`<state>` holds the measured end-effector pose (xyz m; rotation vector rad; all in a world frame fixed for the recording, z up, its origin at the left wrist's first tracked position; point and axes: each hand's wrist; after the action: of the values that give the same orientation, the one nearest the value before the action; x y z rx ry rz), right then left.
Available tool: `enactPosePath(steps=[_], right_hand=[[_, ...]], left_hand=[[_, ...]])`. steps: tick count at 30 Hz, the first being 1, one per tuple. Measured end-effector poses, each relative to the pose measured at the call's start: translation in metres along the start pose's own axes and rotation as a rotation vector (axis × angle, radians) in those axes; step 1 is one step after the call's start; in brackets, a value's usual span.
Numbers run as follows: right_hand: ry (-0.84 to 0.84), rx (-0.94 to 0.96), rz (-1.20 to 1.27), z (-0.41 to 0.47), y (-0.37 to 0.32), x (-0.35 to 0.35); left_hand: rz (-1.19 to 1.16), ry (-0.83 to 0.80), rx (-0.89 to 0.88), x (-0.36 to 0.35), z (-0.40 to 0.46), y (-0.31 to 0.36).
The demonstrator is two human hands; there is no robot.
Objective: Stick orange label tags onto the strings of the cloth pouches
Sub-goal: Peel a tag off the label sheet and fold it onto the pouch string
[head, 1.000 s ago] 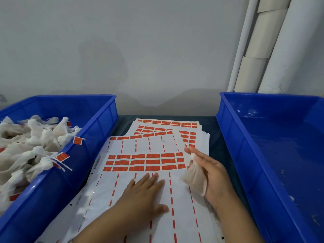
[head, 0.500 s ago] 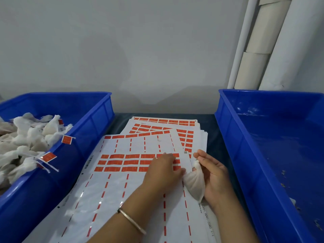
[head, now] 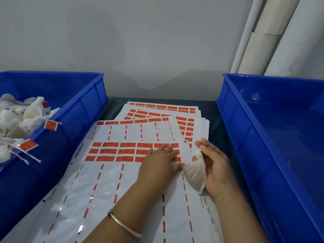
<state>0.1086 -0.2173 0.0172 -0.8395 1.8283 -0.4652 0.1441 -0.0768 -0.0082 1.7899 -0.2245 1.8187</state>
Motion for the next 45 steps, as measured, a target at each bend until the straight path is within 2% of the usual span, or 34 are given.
enactPosePath(steps=[11,15,19,26,32,40,45], right_hand=[[0.015,0.012,-0.094,0.0025,0.0031,-0.0011],[0.005,0.013,-0.097,0.0015,0.0041,-0.0017],[0.022,0.021,-0.109,0.0008,0.0037,-0.0035],[0.031,0.014,-0.111,-0.0002,0.0038,-0.0052],[0.001,0.003,-0.121,-0.0014,0.0033,-0.0060],[0.001,0.020,-0.112,0.0001,0.0048,-0.0062],[-0.003,0.038,-0.103,0.0002,0.0047,-0.0073]], left_hand=[[0.074,-0.038,-0.007,0.0088,0.0009,0.0032],[0.167,-0.075,-0.076,0.0098,0.0008,0.0048],[0.198,-0.033,-0.101,0.0098,-0.0019,0.0077],[0.146,-0.036,-0.074,0.0088,-0.0015,0.0087],[-0.132,0.109,-0.062,0.0068,-0.0050,0.0055],[-0.126,-0.056,-0.003,0.0074,0.0031,0.0044],[-0.090,-0.029,0.028,0.0063,-0.0003,0.0090]])
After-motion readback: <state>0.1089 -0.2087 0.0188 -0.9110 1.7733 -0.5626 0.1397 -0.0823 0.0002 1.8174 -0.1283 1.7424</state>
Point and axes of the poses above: each hand's wrist, its own z-axis towards the middle knuckle, its own x-axis out of the back of the hand, y = z × x, and after that the axes turned 14 degrees about -x, right-handed
